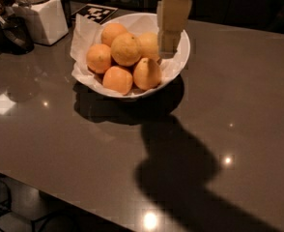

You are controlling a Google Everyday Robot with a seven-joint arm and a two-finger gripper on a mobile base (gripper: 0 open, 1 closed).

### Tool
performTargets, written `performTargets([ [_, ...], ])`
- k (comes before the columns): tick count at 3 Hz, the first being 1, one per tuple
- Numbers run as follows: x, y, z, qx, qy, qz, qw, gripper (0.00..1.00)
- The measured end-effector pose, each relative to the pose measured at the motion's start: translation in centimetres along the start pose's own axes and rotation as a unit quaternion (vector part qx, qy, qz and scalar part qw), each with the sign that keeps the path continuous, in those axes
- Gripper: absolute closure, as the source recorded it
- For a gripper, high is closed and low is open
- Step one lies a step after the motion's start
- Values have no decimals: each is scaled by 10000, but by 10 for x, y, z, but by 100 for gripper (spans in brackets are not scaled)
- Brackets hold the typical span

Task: Pick orange from white bowl

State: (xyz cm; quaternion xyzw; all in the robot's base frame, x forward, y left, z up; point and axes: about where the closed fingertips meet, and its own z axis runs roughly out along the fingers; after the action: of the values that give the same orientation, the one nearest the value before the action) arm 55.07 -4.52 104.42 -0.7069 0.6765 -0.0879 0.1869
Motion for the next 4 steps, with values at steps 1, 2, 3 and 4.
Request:
performTargets([
  [1,-17,-25,12,40,131,170,9998,0],
  [2,-37,-41,27,9,183,185,9997,0],
  [3,-51,-47,46,-125,172,202,9996,0],
  [4,-57,-45,62,-301,155,248,9991,4],
])
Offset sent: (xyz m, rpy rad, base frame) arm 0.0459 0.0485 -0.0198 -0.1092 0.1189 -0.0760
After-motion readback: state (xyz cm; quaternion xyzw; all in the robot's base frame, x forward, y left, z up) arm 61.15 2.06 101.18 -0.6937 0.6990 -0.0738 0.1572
